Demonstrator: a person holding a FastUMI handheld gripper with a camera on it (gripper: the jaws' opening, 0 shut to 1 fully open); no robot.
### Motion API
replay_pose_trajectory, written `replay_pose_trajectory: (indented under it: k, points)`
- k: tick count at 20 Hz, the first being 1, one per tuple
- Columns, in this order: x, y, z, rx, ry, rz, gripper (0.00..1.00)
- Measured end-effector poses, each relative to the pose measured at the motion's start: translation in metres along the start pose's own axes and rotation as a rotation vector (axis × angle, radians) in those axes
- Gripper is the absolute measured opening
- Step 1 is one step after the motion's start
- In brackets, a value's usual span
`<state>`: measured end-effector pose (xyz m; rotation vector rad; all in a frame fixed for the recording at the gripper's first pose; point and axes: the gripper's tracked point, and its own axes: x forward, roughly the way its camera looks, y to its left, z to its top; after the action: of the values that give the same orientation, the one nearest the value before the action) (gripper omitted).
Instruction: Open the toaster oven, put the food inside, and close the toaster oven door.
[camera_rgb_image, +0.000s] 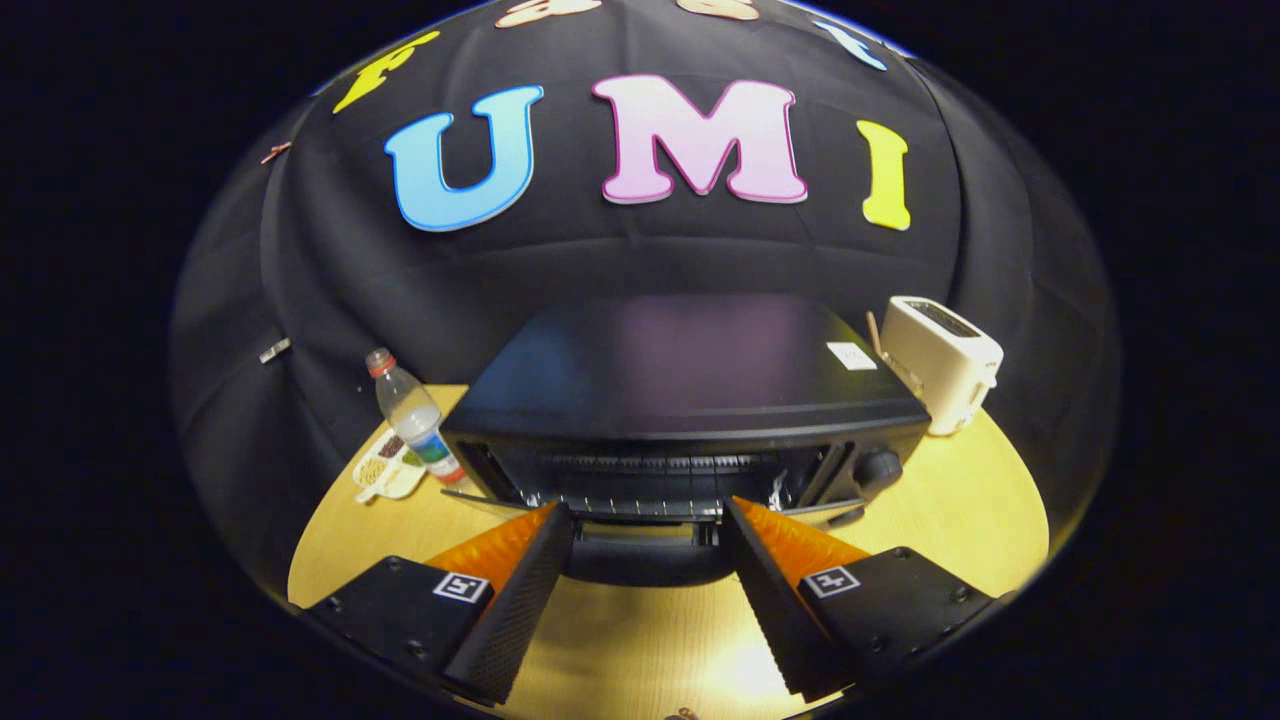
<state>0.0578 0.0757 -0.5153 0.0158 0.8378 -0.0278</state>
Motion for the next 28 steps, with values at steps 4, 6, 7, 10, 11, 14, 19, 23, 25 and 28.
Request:
replay_pose_trajectory:
  k: [4,6,7,10,11,14,19,23,25,28]
  points:
    - [-0.022,0.0,-0.062,-0.031,0.144,0.014,0.97]
    - [-0.026,-0.002,-0.102,-0.004,0.271,0.03,0.97]
    - [-0.03,-0.002,-0.119,0.009,0.333,0.038,0.97]
    - [-0.034,-0.009,-0.136,0.0,0.374,0.039,0.99]
    - [-0.035,-0.01,-0.132,-0.013,0.365,0.038,0.99]
    - [-0.037,-0.013,-0.114,0.001,0.328,0.056,0.98]
    - [-0.058,-0.058,-0.075,0.002,0.245,0.097,0.98]
    - [-0.087,-0.144,-0.075,-0.025,0.264,0.094,0.98]
    - [-0.096,-0.187,-0.085,0.015,0.299,0.063,0.98]
    - [-0.088,-0.246,-0.105,0.016,0.354,-0.014,0.97]
